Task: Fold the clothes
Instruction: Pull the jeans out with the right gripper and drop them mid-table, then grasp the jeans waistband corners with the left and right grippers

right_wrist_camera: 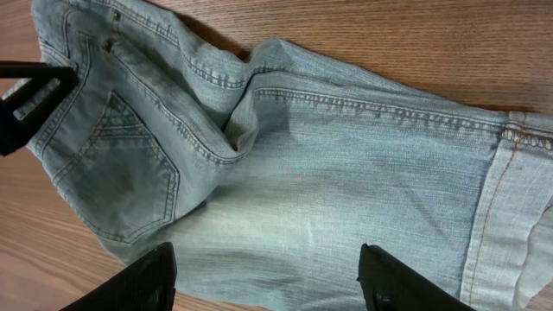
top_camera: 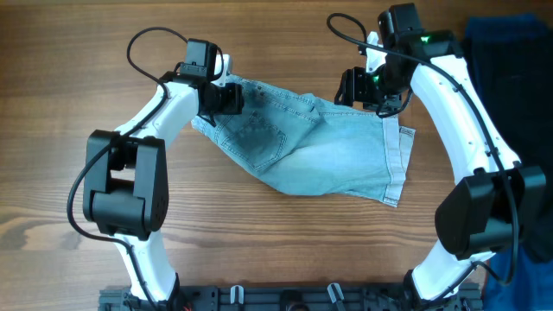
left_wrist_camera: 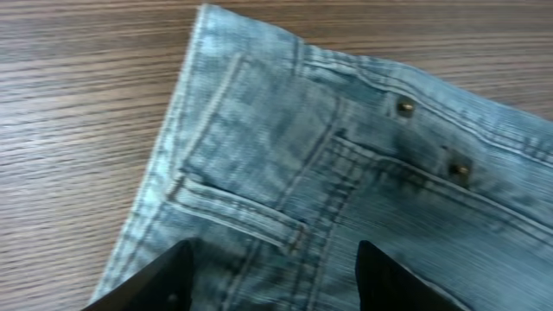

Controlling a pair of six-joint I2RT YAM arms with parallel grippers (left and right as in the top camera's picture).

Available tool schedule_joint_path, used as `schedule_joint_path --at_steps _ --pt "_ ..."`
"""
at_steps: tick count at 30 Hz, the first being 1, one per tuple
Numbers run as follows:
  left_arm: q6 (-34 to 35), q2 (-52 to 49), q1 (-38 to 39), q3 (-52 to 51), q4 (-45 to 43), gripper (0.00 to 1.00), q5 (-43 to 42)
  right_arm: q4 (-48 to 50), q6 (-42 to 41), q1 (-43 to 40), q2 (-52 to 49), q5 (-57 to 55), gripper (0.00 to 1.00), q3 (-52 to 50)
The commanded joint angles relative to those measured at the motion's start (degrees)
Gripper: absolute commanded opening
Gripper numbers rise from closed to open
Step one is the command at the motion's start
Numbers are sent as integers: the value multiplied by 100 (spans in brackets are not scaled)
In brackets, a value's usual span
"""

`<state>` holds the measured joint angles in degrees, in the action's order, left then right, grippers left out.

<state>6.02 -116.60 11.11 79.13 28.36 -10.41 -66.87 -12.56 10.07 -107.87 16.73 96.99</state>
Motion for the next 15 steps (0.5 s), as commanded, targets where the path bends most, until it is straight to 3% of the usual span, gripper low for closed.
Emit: schedule_joint_path --at_steps 1,4,7,9,12,15 --pt "-63 33 -4 52 -63 49 732 -4 76 4 201 109 69 81" --pt "-46 162 -9 85 -345 73 726 -2 103 2 201 109 69 81" --pt "-46 170 -9 87 -662 87 420 -2 103 2 201 107 69 81" --pt "-50 72 -9 87 -831 90 61 -2 101 4 201 109 69 81" --pt "-122 -59 -9 85 -1182 91 214 -11 105 4 201 111 70 81" --pt "-133 -168 4 85 -1523 88 210 -87 98 4 201 111 69 81"
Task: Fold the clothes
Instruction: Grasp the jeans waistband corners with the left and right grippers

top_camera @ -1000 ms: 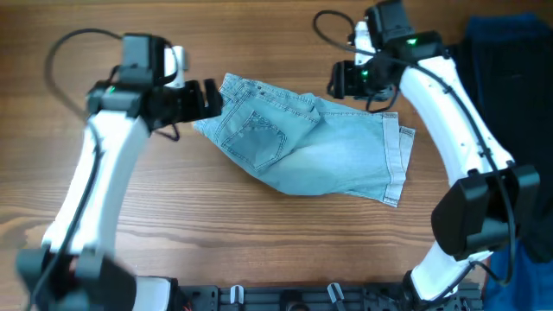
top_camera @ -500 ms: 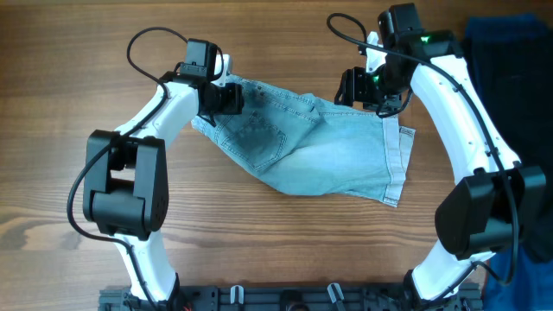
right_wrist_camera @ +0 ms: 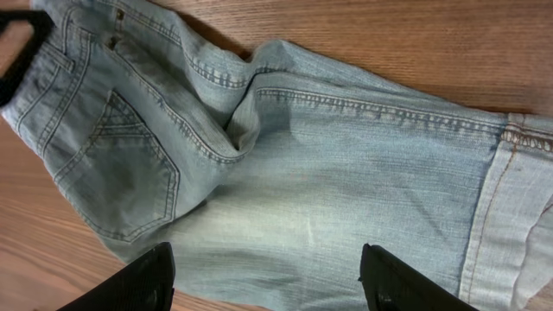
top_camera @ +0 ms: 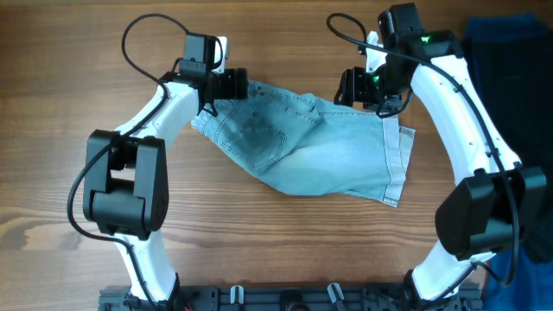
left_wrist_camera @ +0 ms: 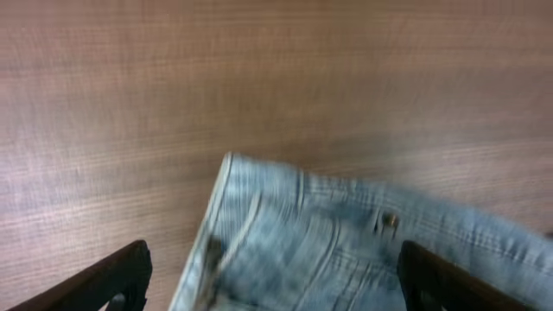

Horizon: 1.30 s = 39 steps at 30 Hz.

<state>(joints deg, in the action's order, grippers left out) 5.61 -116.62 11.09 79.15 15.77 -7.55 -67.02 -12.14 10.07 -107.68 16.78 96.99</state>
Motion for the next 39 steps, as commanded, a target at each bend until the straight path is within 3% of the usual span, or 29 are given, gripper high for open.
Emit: schedule_joint_path --at_steps 1,6,8,10,13,14,22,29,35,37,39 --pt "-92 -197 15 83 -313 86 -90 -118 57 4 181 107 70 81" --pt "-90 -498 44 83 -448 74 -356 -184 24 4 181 109 69 81" --pt "-90 -608 42 83 -470 64 -361 -212 13 4 181 109 69 81" --pt "-90 -605 44 85 -476 45 -407 -243 13 4 181 109 68 81" --pt "-66 -481 39 85 -446 7 -487 -249 17 4 181 107 68 81" --pt "-66 -407 33 85 -393 4 -487 -249 17 4 181 98 68 81" --pt "-74 1051 4 85 621 4 306 -131 -177 -70 179 -935 68 81" --pt "-114 2098 4 85 2159 4 765 85 -323 -855 136 -997 71 81" --pt "-66 2341 4 83 3589 4 765 407 461 -1200 -205 -713 80 -297" --pt "-68 2339 4 70 3797 7 767 671 623 -1191 -365 -474 80 -490" --pt "-70 2339 4 70 3895 15 767 1145 625 -1191 -645 -114 79 -789"
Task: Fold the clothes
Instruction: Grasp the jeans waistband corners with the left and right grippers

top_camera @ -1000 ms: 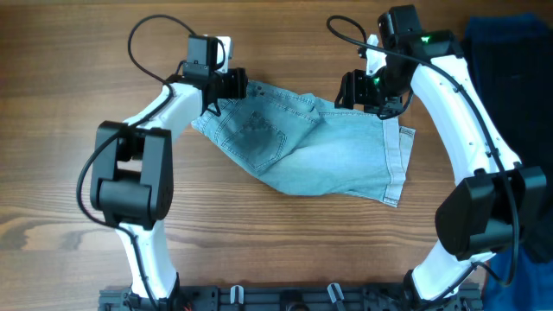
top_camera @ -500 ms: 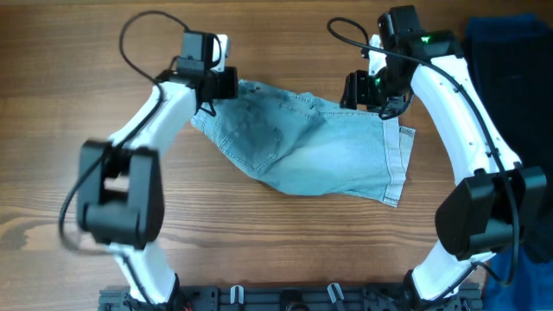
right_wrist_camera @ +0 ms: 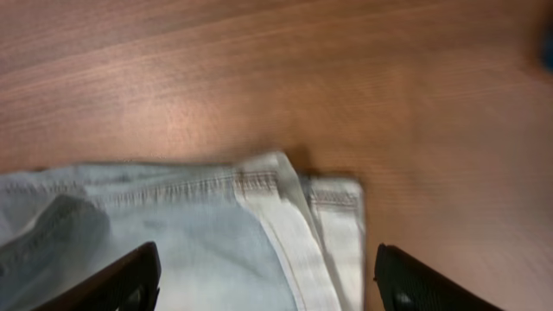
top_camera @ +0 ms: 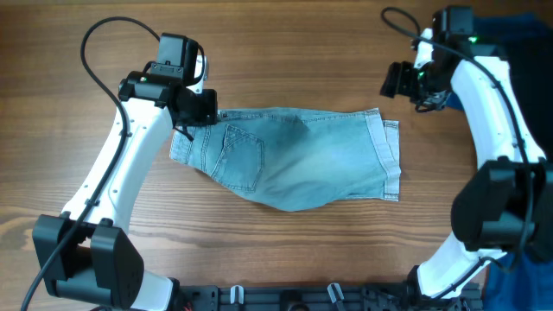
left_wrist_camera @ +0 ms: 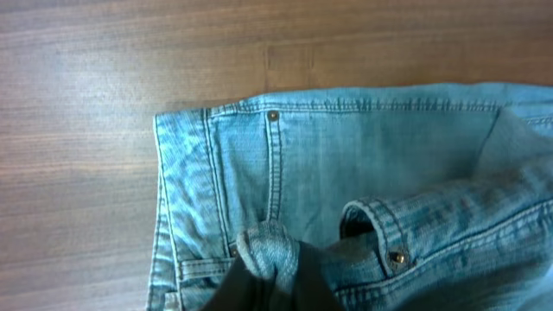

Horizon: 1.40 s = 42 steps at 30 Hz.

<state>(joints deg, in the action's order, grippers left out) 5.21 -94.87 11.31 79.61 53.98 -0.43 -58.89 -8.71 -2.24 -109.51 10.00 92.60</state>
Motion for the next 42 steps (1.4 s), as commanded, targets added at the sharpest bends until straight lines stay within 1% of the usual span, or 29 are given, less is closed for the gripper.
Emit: schedule_joint_path --at_steps 1,2,6,8,11,13,15,17,21,22,24,25,30,33,35,38,41,42 --pt "-31 164 -20 24 72 17 57 483 302 42 -573 758 74 -431" --pt "-31 166 -17 24 72 21 57 584 297 46 -675 835 71 -485" --pt "-31 164 -17 24 72 28 55 754 289 57 -1008 960 69 -601" --pt "-31 164 -20 24 72 31 55 772 385 57 -1078 1043 63 -669" --pt "-31 164 -17 24 72 37 55 741 846 79 -1082 1513 46 -710" --pt "-31 164 -17 24 72 39 52 723 857 76 -1082 1556 30 -710" --pt "-28 166 -17 24 81 39 52 719 857 76 -1080 1558 14 -710" --pt "-31 164 -17 24 105 40 52 688 881 76 -1036 1556 4 -710" --pt "-31 164 -20 24 166 42 57 557 1126 72 -662 1558 4 -710" --pt "-33 164 -20 24 199 37 55 516 1172 72 -511 1554 4 -710" --pt "-31 164 -20 24 286 6 55 437 1150 72 -103 1534 4 -710" --pt "-33 164 -20 22 330 4 55 420 1113 72 74 1526 5 -710" --pt "-31 166 -20 24 444 4 184 356 380 72 907 973 4 -710" --pt "-26 184 -20 24 503 4 376 308 210 72 1266 804 4 -710" --pt "-7 260 -20 24 509 4 459 219 -63 72 1484 573 4 -710" --pt "17 638 -20 35 452 4 472 98 -343 72 1816 280 4 -710" --pt "15 1394 -17 35 249 4 459 125 -341 72 2234 280 4 -710" --pt "15 1794 -17 35 157 4 459 146 -345 72 2428 280 4 -710"
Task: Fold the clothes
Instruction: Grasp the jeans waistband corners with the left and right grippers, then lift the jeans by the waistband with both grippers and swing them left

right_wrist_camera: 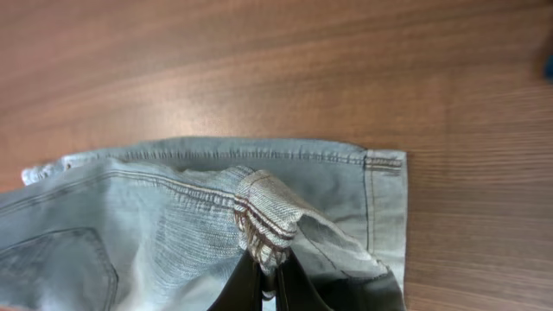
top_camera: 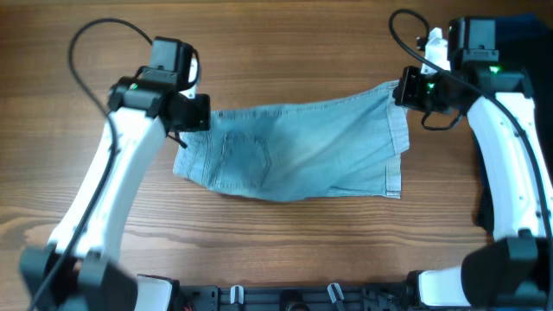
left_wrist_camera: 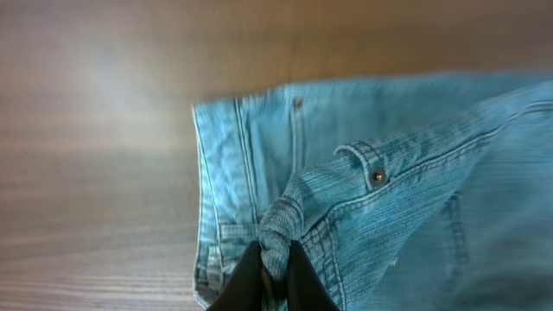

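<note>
Light blue denim jeans [top_camera: 294, 151], folded to a short length, stretch across the middle of the wooden table [top_camera: 276, 250]. My left gripper [left_wrist_camera: 275, 275] is shut on a bunched fold of the waistband [left_wrist_camera: 278, 226] at the left end, near a rivet [left_wrist_camera: 377, 177]. My right gripper [right_wrist_camera: 266, 278] is shut on the frayed hem [right_wrist_camera: 263, 216] at the jeans' top right corner, and that upper edge is lifted off the table. In the overhead view the left gripper [top_camera: 192, 112] and right gripper [top_camera: 409, 90] hold opposite ends.
A pile of dark blue cloth [top_camera: 523, 26] lies at the table's far right edge, behind the right arm. The arms' mounting rail [top_camera: 285, 298] runs along the front edge.
My right gripper, then open above the hem corner, is now shut on the frayed hem. The jeans' upper edge is raised and pulled taut between both grippers. Left grip unchanged.
Both grippers stood open over crumpled, slanted jeans. Then the left was still open at the waistband corner. Later the left was shut on the waistband and the jeans lay straighter, right gripper open near the hem. Now both hold the jeans.
</note>
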Controlling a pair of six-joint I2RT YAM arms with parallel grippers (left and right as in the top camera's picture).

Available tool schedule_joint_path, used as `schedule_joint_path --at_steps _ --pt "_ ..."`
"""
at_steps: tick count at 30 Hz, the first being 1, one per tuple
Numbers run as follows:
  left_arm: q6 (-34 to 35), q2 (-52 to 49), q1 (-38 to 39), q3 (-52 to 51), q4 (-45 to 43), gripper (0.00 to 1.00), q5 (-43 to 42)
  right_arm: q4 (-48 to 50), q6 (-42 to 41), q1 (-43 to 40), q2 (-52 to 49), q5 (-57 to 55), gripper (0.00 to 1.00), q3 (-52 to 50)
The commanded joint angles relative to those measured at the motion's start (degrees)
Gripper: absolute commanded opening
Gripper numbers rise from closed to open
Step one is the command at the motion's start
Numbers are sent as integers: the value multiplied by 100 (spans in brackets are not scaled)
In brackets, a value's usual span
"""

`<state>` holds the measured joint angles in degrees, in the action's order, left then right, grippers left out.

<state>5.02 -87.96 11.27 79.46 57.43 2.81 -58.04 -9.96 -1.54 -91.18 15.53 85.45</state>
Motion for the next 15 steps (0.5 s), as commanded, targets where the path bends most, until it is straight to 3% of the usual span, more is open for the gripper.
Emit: schedule_joint_path --at_steps 1,10,15 --pt "35 1408 -13 50 -249 4 133 85 -223 2 756 -273 4 4" --pt "-31 4052 -13 63 -579 4 -85 146 -662 2 2457 -706 4 17" --pt "-31 4977 -13 590 -704 4 -341 142 -684 2 3381 -704 4 251"
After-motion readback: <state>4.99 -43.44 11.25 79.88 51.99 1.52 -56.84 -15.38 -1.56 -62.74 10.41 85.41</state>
